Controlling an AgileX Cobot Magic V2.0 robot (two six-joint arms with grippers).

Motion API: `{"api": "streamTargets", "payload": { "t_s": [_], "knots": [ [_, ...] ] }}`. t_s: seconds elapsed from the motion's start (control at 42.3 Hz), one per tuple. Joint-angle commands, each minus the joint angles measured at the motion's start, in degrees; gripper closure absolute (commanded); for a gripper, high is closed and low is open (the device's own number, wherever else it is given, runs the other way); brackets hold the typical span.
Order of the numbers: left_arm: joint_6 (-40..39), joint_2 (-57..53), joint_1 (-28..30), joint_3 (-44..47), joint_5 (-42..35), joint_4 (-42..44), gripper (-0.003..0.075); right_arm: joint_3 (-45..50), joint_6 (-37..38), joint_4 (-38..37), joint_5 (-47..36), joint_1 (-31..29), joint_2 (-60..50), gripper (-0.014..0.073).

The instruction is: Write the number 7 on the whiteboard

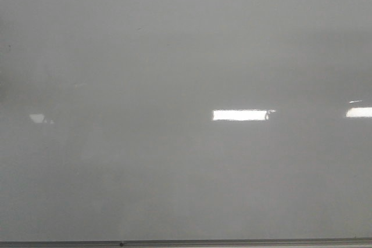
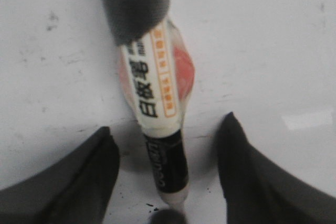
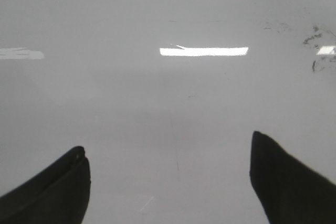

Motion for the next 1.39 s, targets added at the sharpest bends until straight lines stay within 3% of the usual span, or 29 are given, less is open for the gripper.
{"api": "streamTargets", "payload": {
  "t_s": [0.0,0.213,0.425,0.567,0.732,0.85,0.921,1.134,1.37],
  "knots": [
    [-0.08,-0.92,-0.06,-1.7,-6.27,-0.12,0.0478,-2.2,-0.3,0.43,-4.71,-0.04,0.84,-0.0041],
    [-0.08,-1.17,-0.06,-1.7,-5.92,-0.12,0.0689,-2.2,-0.3,0.43,-4.71,-0.04,0.84,-0.0041],
    [-1.33,-5.47,-0.27,-1.7,0.26,-3.63,0.0734,-2.2,-0.3,0.43,-4.71,-0.04,0.84,-0.0041],
    [-2.13,-11.03,-2.08,-3.66,16.47,-15.07,0.0734,-2.2,-0.3,0.43,-4.71,-0.04,0.84,-0.0041],
    [1.04,-12.56,-6.42,-11.28,40.93,-16.22,0.0734,-2.2,-0.3,0.43,-3.2,-0.04,0.84,-0.0041],
    [6.37,-12.56,-12.12,-17.39,53.24,-16.37,0.0734,-2.33,-0.3,0.75,-0.15,0.53,1.17,-0.0041],
    [12.21,-12.56,-16.92,-20.19,56.34,-16.9,0.0734,-3.04,-0.3,1.11,2.24,1.58,2.06,-0.0041],
    [30.06,-13.7,-33.44,-22.19,53.98,-16.9,0.0733,-6.47,-4.77,2.08,8.26,8.65,6.67,-0.0041],
    [40.24,-14.33,-50.2,-22.19,50.6,-16.2,0.0733,-13.8,-24.62,14.99,20.14,24.35,14.22,-0.0041]
  ]
}}
